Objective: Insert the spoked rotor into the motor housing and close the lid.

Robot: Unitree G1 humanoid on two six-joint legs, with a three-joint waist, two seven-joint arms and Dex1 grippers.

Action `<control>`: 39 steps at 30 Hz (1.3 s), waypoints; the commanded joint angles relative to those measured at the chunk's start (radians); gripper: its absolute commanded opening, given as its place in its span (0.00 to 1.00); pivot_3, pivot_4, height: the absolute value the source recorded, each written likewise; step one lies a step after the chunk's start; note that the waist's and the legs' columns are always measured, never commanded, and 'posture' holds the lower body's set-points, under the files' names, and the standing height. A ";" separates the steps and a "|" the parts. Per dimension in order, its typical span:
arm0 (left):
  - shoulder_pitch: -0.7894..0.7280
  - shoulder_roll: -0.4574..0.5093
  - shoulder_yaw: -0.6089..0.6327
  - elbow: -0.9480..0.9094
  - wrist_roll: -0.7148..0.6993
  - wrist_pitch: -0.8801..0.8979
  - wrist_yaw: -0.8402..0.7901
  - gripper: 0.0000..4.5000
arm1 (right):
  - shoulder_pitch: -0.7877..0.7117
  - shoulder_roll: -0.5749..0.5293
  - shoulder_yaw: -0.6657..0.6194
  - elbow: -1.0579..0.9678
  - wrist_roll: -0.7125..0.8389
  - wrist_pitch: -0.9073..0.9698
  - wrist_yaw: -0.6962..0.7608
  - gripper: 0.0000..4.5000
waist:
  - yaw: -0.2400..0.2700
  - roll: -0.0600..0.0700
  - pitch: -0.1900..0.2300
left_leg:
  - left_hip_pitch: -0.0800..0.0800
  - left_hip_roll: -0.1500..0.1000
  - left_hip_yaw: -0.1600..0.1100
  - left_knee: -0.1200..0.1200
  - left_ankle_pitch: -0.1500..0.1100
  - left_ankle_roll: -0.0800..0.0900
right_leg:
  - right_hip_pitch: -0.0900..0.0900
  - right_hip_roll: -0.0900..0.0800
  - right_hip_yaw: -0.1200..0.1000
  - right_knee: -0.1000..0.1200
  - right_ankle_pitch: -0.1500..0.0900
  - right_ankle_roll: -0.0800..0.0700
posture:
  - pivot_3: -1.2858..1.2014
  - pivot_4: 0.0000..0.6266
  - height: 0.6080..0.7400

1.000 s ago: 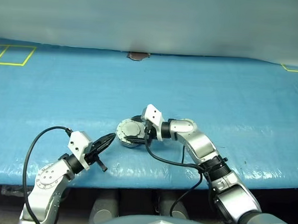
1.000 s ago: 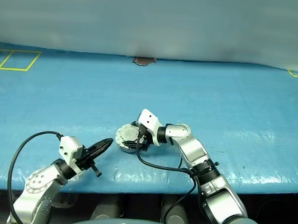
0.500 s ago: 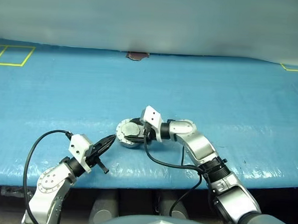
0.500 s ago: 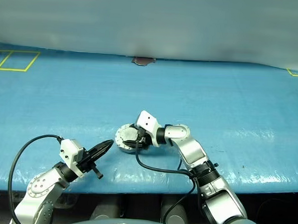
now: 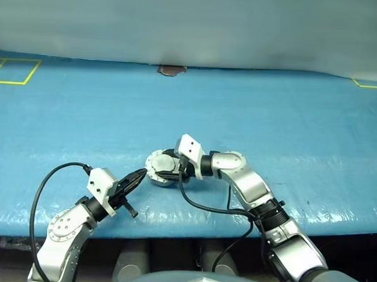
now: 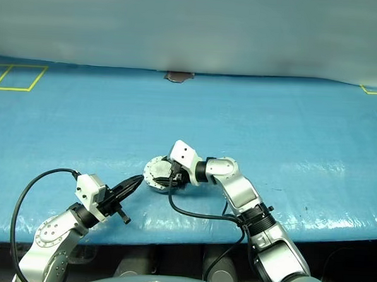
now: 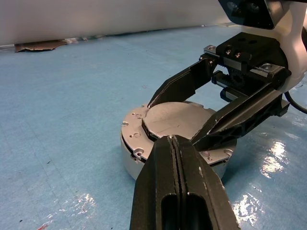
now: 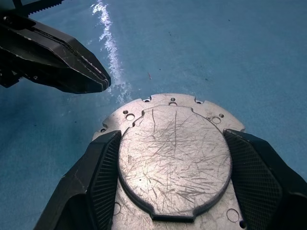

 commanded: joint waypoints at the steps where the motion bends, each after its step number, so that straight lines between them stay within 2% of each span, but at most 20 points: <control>1: -0.007 0.003 0.002 -0.011 -0.010 -0.014 0.002 0.00 | -0.007 0.005 0.019 -0.017 -0.018 0.007 -0.006 0.68 | -0.002 0.000 0.000 | 0.000 0.000 0.000 0.000 0.000 0.000 | 0.000 0.000 0.000 0.000 0.000 0.000 | 0.52 0.24 1.00; 13: -0.007 0.005 -0.002 -0.001 -0.012 -0.011 -0.005 0.00 | -0.002 0.016 0.023 -0.006 -0.059 0.057 -0.081 0.68 | -0.012 0.000 0.000 | 0.001 0.000 0.000 -0.002 0.000 0.000 | 0.000 0.000 0.000 0.000 0.000 -0.001 | 0.52 0.24 1.00; 26: -0.050 0.004 0.020 0.003 -0.027 0.044 0.031 0.00 | -0.003 0.002 0.035 0.011 -0.067 0.035 -0.072 0.68 | -0.012 0.000 0.000 | 0.001 0.001 0.000 -0.001 0.000 0.000 | 0.000 0.000 0.000 0.000 0.000 -0.001 | 0.52 0.24 1.00; 31: -0.154 0.056 0.051 0.015 -0.064 0.182 0.048 0.00 | -0.001 0.006 0.037 0.012 -0.068 0.031 -0.077 0.68 | -0.013 0.000 0.000 | 0.002 0.001 0.000 -0.001 0.000 0.000 | 0.001 0.000 0.000 0.000 0.000 -0.001 | 0.52 0.24 1.00; 39: -0.318 0.171 0.080 0.020 -0.199 0.536 0.040 0.00 | 0.013 0.005 0.040 -0.002 -0.067 0.035 -0.082 0.68 | -0.014 0.000 0.000 | 0.002 0.000 0.000 -0.003 0.000 0.000 | 0.000 0.001 0.000 0.000 0.000 0.000 | 0.52 0.24 1.00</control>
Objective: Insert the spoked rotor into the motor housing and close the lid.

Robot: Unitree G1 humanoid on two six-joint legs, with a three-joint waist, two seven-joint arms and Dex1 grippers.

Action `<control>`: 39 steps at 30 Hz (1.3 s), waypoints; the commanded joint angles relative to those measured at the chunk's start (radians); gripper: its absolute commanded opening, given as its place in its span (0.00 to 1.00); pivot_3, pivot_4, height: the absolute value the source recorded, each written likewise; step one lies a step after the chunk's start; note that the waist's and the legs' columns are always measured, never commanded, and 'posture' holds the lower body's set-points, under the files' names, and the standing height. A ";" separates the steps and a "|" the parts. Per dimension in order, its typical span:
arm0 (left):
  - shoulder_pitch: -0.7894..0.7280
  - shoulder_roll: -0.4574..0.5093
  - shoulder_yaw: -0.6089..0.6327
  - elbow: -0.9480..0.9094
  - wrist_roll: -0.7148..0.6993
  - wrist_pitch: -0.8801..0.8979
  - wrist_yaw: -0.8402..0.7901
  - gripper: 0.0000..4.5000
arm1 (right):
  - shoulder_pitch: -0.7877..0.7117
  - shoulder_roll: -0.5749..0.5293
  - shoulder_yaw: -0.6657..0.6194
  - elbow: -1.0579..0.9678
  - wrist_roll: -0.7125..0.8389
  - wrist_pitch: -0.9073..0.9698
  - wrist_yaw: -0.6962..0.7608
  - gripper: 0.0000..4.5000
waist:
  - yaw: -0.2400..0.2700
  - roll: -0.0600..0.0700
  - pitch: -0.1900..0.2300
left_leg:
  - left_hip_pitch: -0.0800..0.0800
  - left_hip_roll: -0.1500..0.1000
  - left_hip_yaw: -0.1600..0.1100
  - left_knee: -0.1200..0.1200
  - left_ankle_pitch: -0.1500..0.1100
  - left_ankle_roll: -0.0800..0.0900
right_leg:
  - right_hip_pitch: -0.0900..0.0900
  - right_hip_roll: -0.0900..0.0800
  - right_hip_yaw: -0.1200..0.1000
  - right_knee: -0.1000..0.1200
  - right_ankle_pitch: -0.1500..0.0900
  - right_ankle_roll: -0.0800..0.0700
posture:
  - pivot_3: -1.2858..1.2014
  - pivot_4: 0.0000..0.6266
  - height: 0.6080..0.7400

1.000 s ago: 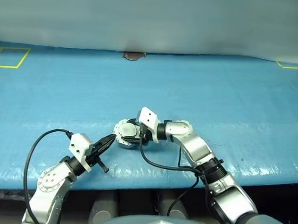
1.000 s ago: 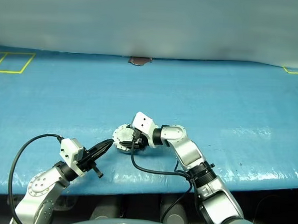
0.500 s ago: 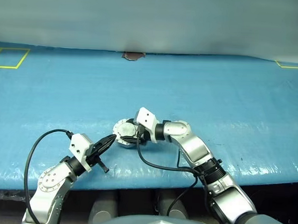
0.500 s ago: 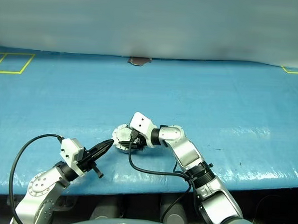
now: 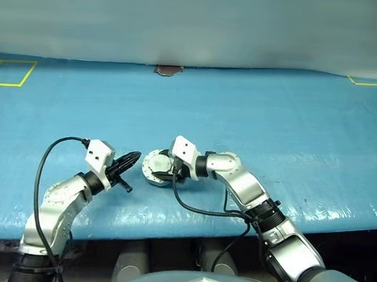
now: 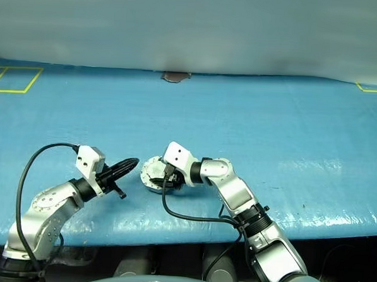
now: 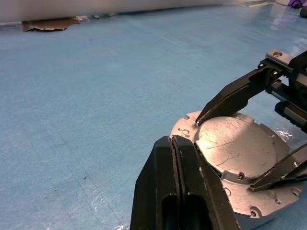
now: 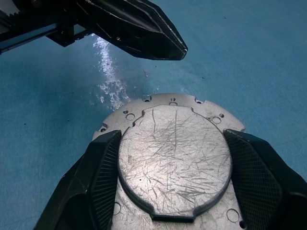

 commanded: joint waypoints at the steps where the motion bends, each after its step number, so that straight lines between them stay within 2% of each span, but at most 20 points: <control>1: -0.058 0.042 0.009 -0.011 -0.060 0.126 -0.017 0.00 | 0.015 -0.007 0.003 0.016 -0.028 0.016 -0.024 0.68 | 0.000 0.000 0.000 | 0.000 0.000 0.000 0.000 0.000 0.000 | 0.000 0.000 0.000 0.000 0.000 0.000 | 0.52 0.24 1.00; 8: -0.140 0.071 -0.005 -0.004 -0.141 0.293 -0.047 0.00 | 0.019 -0.008 -0.001 0.010 -0.026 0.018 -0.029 0.68 | 0.000 0.000 0.000 | 0.000 0.000 0.000 -0.001 0.000 0.000 | 0.000 0.000 0.000 0.000 0.000 0.000 | 0.52 0.24 1.00; 14: -0.182 0.091 -0.067 0.019 -0.108 0.365 -0.036 0.00 | 0.022 -0.008 -0.002 0.006 -0.026 0.018 -0.032 0.68 | 0.000 0.000 0.000 | 0.000 0.000 0.000 -0.001 0.000 0.000 | 0.000 0.000 0.000 0.000 0.000 0.000 | 0.52 0.24 1.00; 19: -0.202 0.102 -0.118 0.035 -0.064 0.383 -0.020 0.00 | 0.030 -0.008 -0.008 -0.016 -0.019 0.027 -0.038 0.68 | 0.002 0.000 0.000 | 0.001 0.000 0.000 -0.001 0.000 0.000 | 0.001 0.000 0.000 0.000 0.000 0.000 | 0.52 0.24 1.00; 28: -0.205 0.097 -0.114 0.043 -0.057 0.393 0.001 0.00 | 0.069 -0.013 -0.020 -0.068 -0.002 0.040 -0.049 0.68 | 0.006 0.000 0.000 | 0.001 -0.001 0.000 -0.004 0.000 0.000 | 0.001 0.000 0.000 -0.003 0.000 0.000 | 0.52 0.24 1.00; 35: -0.215 0.044 -0.047 0.060 -0.060 0.366 0.069 0.00 | 0.094 -0.018 -0.019 -0.088 -0.004 0.045 -0.061 0.68 | 0.007 -0.001 -0.001 | 0.000 -0.001 0.000 -0.009 0.000 0.000 | 0.002 -0.001 0.000 -0.011 0.001 0.002 | 0.52 0.24 1.00; 39: -0.209 0.050 -0.061 0.047 -0.063 0.366 0.051 0.00 | 0.097 -0.018 -0.017 -0.091 -0.005 0.048 -0.062 0.68 | 0.007 -0.001 0.000 | -0.001 -0.001 0.000 -0.010 0.000 0.000 | 0.001 -0.001 0.000 -0.012 0.002 0.002 | 0.52 0.24 1.00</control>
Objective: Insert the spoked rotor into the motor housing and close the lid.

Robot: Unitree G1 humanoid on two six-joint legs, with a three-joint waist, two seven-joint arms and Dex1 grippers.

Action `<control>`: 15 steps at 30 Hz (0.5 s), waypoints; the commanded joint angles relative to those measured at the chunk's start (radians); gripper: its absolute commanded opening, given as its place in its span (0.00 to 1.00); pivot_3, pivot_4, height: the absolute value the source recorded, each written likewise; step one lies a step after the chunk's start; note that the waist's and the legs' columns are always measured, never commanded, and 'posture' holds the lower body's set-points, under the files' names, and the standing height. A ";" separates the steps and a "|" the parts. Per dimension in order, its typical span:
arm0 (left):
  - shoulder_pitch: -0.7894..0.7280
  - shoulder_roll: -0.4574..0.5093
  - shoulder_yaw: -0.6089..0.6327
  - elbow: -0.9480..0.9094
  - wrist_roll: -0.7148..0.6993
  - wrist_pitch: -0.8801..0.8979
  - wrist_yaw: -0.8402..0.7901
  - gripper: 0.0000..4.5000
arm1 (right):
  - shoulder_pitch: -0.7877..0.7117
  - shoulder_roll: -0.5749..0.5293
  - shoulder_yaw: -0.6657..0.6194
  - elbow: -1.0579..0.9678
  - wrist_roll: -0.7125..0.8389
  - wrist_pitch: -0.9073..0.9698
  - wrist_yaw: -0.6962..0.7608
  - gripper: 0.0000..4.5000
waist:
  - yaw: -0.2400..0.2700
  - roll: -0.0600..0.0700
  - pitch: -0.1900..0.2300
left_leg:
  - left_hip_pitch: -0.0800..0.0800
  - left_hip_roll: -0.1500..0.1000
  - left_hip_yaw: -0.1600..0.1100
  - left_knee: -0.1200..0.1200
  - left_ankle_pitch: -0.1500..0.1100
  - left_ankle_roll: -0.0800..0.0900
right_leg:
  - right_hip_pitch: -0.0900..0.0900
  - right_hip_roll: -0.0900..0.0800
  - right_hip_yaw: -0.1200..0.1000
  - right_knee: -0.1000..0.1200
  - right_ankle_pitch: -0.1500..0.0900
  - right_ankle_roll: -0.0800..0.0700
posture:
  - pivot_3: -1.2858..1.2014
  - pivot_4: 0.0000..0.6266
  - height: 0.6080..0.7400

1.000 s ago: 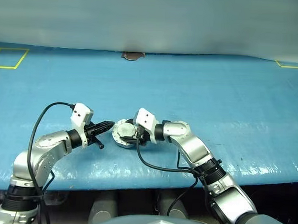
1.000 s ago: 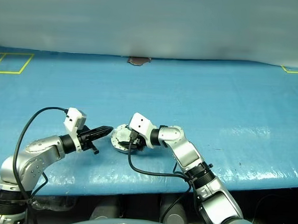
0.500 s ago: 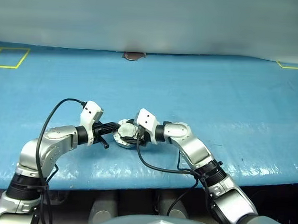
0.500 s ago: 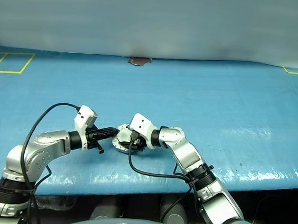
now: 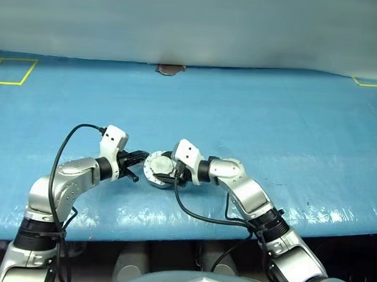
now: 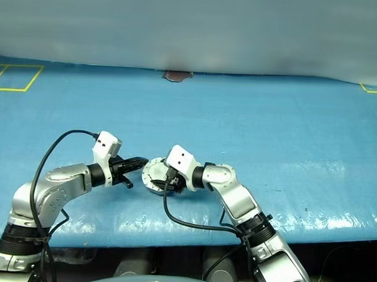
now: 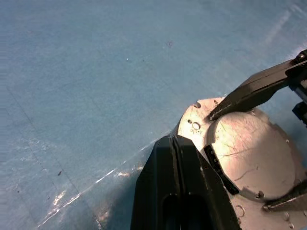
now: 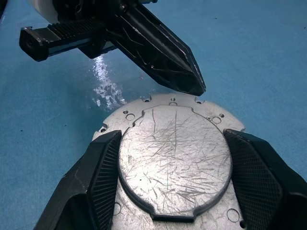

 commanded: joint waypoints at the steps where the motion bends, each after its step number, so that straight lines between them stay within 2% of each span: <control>1: 0.002 0.006 -0.002 -0.016 0.000 -0.004 -0.018 0.00 | 0.016 -0.009 -0.002 0.009 -0.010 0.020 -0.013 0.68 | 0.000 0.000 0.000 | 0.000 0.000 0.000 0.000 0.000 0.000 | 0.000 0.000 0.000 0.000 0.000 0.000 | 0.52 0.24 1.00; 8: -0.021 -0.022 0.030 -0.005 0.023 -0.063 0.013 0.00 | 0.014 -0.011 -0.003 0.008 -0.010 0.024 -0.012 0.68 | 0.001 0.000 0.000 | 0.000 0.000 0.000 0.000 0.000 0.000 | 0.000 0.000 0.000 0.000 0.000 0.000 | 0.52 0.24 1.00; 15: -0.022 -0.009 0.011 -0.032 0.009 -0.057 -0.017 0.00 | 0.018 -0.008 0.003 0.011 -0.012 0.024 -0.014 0.68 | 0.000 0.000 0.000 | 0.000 0.000 0.000 0.000 0.000 0.000 | 0.000 0.000 0.000 0.000 0.001 0.002 | 0.52 0.24 1.00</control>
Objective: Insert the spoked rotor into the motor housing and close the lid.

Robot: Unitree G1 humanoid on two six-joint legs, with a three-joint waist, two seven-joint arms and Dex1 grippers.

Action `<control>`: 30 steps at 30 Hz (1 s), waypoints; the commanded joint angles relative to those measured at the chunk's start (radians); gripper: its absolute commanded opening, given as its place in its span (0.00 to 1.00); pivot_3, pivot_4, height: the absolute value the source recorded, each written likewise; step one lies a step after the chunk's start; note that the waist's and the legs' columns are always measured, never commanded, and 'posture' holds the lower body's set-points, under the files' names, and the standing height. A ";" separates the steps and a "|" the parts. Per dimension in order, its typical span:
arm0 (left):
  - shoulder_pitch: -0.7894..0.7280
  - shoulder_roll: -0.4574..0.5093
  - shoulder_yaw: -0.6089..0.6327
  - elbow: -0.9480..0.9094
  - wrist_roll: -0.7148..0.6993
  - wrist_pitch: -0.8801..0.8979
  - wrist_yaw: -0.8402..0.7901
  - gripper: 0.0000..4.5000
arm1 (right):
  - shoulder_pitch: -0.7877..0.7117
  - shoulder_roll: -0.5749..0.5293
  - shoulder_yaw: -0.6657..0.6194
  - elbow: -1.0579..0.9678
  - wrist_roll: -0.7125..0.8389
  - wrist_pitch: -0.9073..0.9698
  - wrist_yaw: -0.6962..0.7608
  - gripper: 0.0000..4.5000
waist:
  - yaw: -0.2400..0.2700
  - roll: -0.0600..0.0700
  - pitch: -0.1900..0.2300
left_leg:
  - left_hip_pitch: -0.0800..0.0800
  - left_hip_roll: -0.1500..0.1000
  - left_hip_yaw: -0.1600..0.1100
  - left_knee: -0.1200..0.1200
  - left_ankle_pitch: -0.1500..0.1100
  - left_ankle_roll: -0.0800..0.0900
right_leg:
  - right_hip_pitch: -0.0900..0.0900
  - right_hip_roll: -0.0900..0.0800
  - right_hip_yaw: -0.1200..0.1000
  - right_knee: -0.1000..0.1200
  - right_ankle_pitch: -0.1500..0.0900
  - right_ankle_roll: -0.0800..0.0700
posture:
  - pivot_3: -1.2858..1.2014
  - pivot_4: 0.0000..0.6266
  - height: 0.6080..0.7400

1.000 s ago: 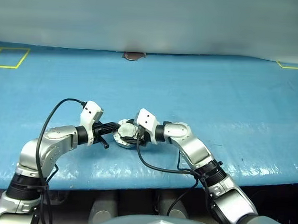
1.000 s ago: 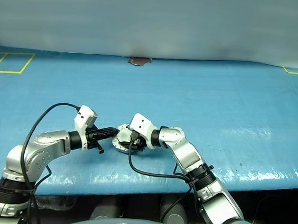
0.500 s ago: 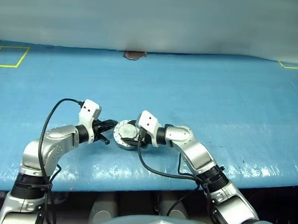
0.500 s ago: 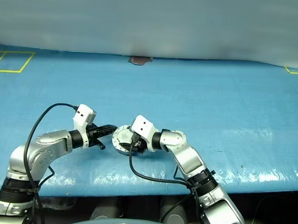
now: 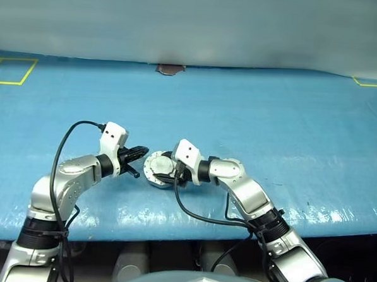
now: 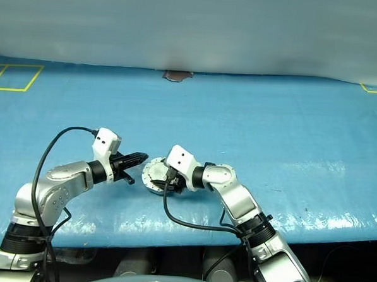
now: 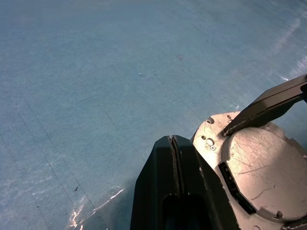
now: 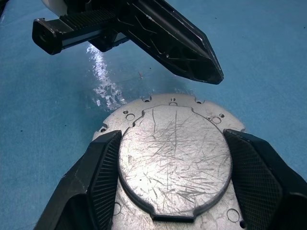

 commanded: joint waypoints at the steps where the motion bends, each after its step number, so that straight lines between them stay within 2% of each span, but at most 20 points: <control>1: 0.000 0.015 0.001 -0.037 -0.009 -0.008 -0.032 0.00 | 0.018 -0.007 0.002 0.014 -0.011 0.020 -0.013 0.68 | 0.000 0.000 0.000 | 0.000 0.000 0.000 0.000 0.000 0.000 | 0.000 0.000 0.000 0.000 0.001 0.002 | 0.52 0.24 1.00; 12: 0.020 0.027 -0.011 -0.057 -0.024 0.007 -0.083 0.00 | 0.017 -0.008 0.006 0.017 -0.013 0.020 -0.011 0.68 | 0.000 0.000 0.000 | 0.000 0.000 0.000 0.000 0.000 0.000 | 0.000 0.000 0.000 0.000 0.001 0.002 | 0.52 0.24 1.00; 25: 0.046 0.059 -0.080 -0.077 -0.012 0.032 -0.116 0.00 | 0.034 -0.013 0.005 0.007 -0.011 0.030 -0.011 0.68 | 0.000 0.000 0.000 | 0.001 0.000 0.000 0.000 0.000 0.000 | 0.001 0.000 0.000 0.000 0.001 0.002 | 0.52 0.24 1.00; 29: 0.046 0.057 -0.089 -0.067 -0.005 0.023 -0.118 0.00 | 0.070 -0.034 -0.012 -0.033 -0.004 0.052 -0.020 0.96 | 0.008 0.000 -0.001 | 0.001 0.000 0.000 0.000 0.000 0.000 | 0.001 0.000 0.000 -0.001 0.001 0.002 | 0.52 0.24 1.00; 30: 0.046 0.057 -0.091 -0.064 -0.004 0.020 -0.119 0.00 | 0.086 -0.045 -0.018 -0.052 -0.009 0.057 -0.028 0.98 | 0.010 0.000 -0.001 | 0.001 0.000 0.000 0.000 0.000 0.000 | 0.001 0.000 0.000 -0.001 0.001 0.001 | 0.52 0.24 1.00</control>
